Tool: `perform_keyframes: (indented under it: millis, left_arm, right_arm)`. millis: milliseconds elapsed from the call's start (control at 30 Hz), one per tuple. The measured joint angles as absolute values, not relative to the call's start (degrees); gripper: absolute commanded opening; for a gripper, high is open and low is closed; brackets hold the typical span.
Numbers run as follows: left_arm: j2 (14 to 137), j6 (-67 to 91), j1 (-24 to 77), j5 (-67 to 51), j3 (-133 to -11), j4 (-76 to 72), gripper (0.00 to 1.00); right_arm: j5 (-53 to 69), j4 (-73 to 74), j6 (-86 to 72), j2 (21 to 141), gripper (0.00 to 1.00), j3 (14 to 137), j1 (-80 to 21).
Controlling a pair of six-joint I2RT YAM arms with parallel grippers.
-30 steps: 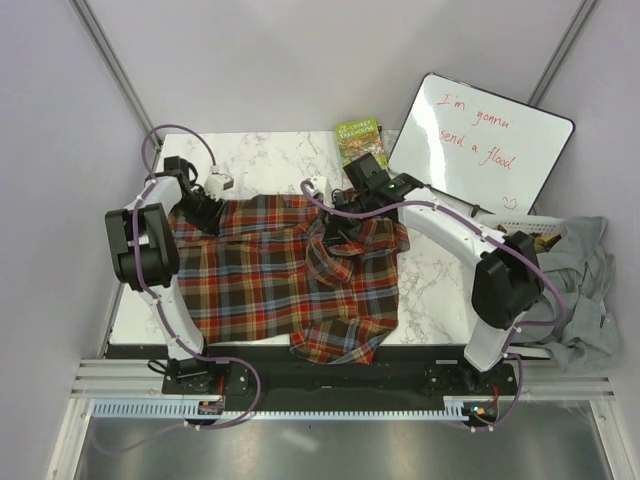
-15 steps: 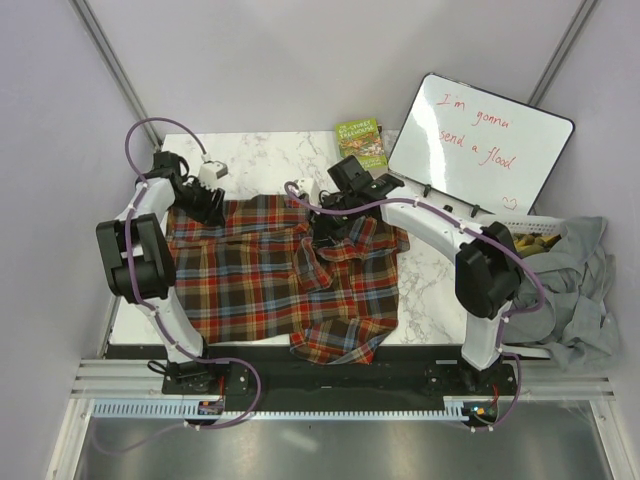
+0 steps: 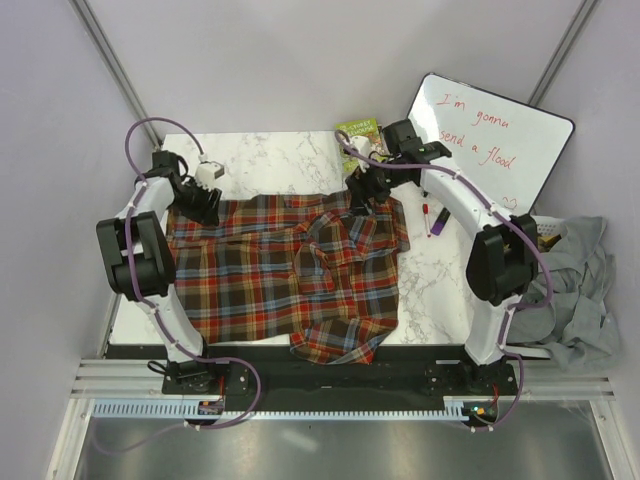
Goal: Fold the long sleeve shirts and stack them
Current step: Fold the shirt
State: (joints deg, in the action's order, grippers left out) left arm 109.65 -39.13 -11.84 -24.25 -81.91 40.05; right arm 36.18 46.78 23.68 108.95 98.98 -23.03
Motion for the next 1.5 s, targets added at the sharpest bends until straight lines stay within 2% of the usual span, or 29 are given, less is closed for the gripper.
perform_keyframes:
  millis: [100,400,633,900,967,1033,1233,1500]
  left_arm:
    - [110.7,-39.0,-11.8,-23.7,-81.9,40.1,0.57]
    - [114.6,-36.9,-11.8,-19.0,-82.7,39.4,0.56]
    - [115.3,-34.0,-12.8,-15.2,-84.5,35.9,0.54]
    - [118.7,-32.8,-14.2,-12.7,-86.2,34.2,0.42]
    - [119.2,-31.9,-14.7,-13.4,-87.3,34.3,0.49]
    - [119.3,-30.5,-15.8,-16.1,-87.7,34.1,0.51]
    - [118.9,-25.6,-19.3,-23.1,-90.8,32.8,0.51]
    - [120.7,-22.9,-18.2,-24.6,-100.0,30.9,0.49]
  right_arm:
    - [33.8,46.0,22.8,112.4,0.66,100.1,-21.6]
    - [24.4,43.4,20.3,124.6,0.58,99.7,-23.7]
    - [20.6,40.5,19.6,123.3,0.58,94.0,-23.3]
    - [19.7,38.4,20.8,117.4,0.58,84.8,-22.3]
    - [19.7,38.9,21.3,117.1,0.58,84.7,-22.1]
    - [19.9,39.9,21.8,117.0,0.58,85.0,-22.1]
    - [21.2,44.6,22.8,116.1,0.58,89.2,-21.6]
    - [19.2,45.2,23.0,114.8,0.55,94.9,-21.3]
